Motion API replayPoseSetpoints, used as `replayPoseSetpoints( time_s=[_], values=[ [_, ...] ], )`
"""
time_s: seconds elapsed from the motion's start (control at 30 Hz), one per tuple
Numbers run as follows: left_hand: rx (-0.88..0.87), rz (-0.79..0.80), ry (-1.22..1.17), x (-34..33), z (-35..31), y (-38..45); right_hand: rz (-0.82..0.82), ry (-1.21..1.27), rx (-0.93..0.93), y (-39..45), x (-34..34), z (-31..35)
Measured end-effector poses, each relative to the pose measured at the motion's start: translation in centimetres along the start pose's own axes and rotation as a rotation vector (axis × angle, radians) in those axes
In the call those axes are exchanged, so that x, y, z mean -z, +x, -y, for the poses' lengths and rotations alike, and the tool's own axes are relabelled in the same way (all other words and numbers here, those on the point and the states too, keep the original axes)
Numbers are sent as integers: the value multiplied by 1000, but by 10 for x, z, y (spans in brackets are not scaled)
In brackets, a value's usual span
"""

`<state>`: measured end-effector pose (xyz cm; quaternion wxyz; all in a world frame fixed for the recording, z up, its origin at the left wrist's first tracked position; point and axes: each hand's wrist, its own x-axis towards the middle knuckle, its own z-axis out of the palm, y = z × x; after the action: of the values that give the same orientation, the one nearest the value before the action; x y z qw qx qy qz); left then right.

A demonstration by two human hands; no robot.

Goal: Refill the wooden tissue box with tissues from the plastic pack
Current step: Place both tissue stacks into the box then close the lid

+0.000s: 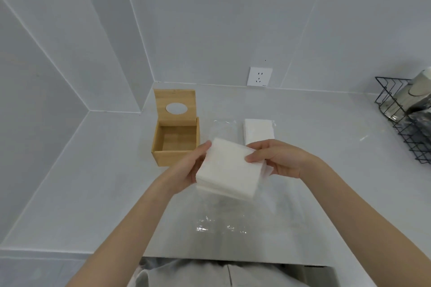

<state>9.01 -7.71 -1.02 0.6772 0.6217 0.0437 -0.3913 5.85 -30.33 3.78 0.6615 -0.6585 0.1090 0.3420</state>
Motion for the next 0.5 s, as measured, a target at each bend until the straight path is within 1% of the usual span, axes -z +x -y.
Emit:
replayPoseSetpoints(
  time_s=[0.03,0.13,0.27,0.33,0.43,0.5],
  values=[
    [-33,-14,-14,5,-4,0,8,0,-7,8,-2,3],
    [-107,-43,73,21,-16,-2,0,13,-13,31,-8,9],
    [-196,-148,87,53,-39,0,-169,63,-15,68,-20,23],
    [-230,-202,59,67,-49,3,-201,109,-23,85,-28,32],
    [-204,-312,17,86,-59,12,-243,169,-13,110,-41,46],
    [-177,-391,30,98,-60,22,-287,148,17,126,-46,53]
  ],
)
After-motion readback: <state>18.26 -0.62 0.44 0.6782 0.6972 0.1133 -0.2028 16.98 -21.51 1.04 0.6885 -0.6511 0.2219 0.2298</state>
